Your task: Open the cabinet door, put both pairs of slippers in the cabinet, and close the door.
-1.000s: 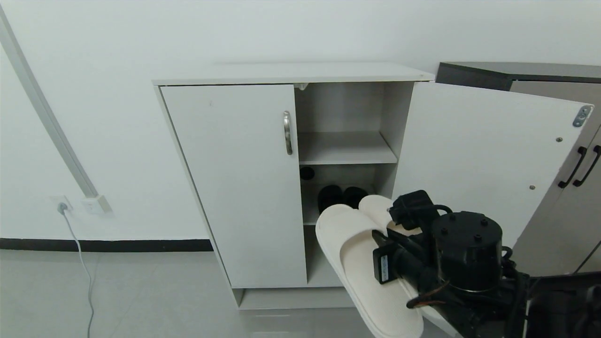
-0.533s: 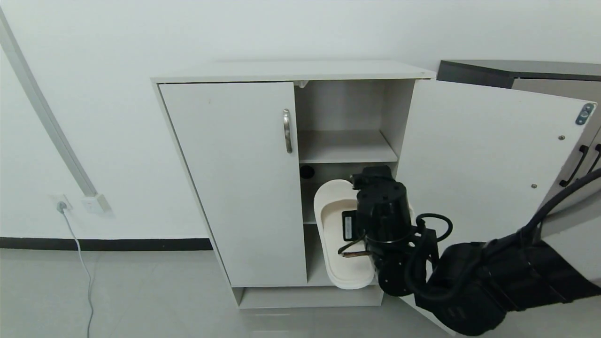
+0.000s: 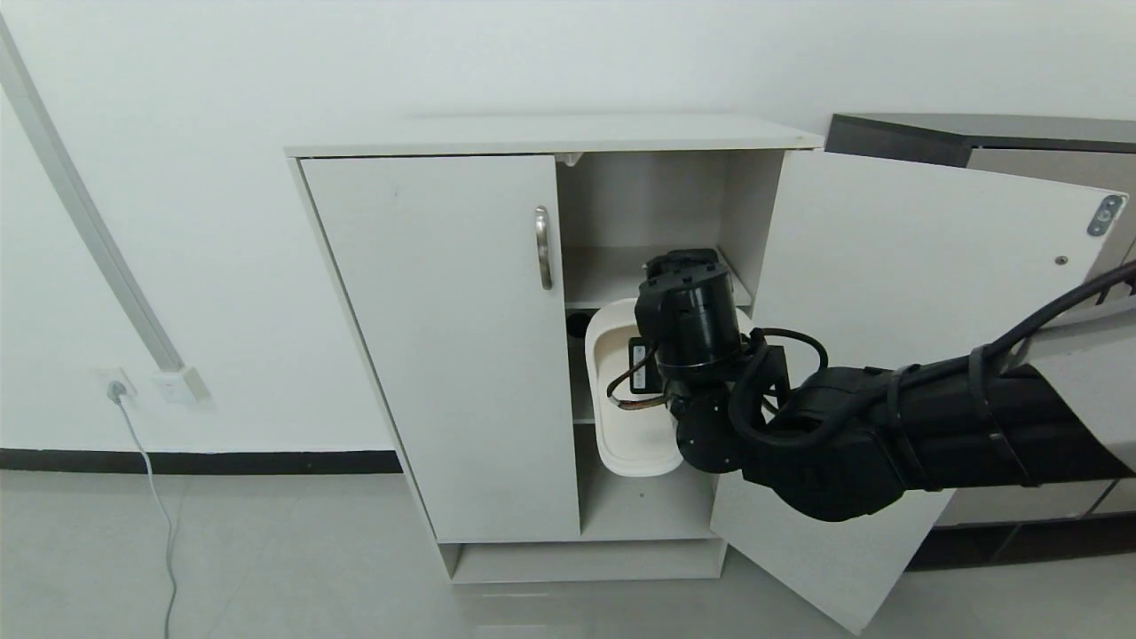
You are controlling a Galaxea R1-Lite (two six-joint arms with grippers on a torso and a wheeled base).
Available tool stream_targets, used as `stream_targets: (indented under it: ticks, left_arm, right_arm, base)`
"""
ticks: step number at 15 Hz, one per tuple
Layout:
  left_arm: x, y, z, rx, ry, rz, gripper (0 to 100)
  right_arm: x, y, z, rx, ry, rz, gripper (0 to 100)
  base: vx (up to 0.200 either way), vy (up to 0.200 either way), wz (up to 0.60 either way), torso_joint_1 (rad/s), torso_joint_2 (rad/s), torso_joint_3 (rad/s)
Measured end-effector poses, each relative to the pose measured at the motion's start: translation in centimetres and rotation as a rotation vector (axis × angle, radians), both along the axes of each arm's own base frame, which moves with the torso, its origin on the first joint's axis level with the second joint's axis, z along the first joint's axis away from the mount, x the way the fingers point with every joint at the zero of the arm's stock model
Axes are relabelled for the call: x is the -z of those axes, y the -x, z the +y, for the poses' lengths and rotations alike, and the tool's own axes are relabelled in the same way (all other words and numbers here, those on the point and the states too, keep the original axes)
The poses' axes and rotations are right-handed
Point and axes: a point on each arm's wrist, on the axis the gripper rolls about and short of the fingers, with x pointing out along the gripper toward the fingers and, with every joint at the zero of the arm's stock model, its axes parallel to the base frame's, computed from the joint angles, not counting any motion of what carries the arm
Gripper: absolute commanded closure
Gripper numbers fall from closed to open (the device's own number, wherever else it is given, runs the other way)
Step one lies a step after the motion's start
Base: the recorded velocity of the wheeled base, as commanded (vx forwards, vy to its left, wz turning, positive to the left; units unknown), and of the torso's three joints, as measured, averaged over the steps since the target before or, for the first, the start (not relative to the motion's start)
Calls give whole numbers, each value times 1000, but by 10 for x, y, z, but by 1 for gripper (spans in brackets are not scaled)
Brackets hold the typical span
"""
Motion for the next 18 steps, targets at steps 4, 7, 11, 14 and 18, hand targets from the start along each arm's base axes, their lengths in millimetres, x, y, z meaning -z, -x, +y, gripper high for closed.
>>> stream_targets:
  ticks: [4,7,11,14,18]
  left_arm:
    - [0,0,0,0,0,0,100]
    - [0,0,0,1,-2,-1,100]
    - [0,0,0,3,-2,-1,100]
    - [0,0,0,3,-3,0,100]
    - [0,0,0,3,-3,0,100]
  right_arm:
    - [0,0,0,-4,4,2,100]
    - [0,0,0,-5,1,0,100]
    - [0,0,0,-5,3,1,100]
    - [2,2,0,-9,6,4,100]
    - [3,1,-1,-7,9,7,100]
  base:
    - [0,0,0,0,0,0]
    - [133,0,0,2,-2,0]
    - [200,0,0,0,2,2]
    - [200,0,0,4,2,2]
    - [200,0,0,2,4,5]
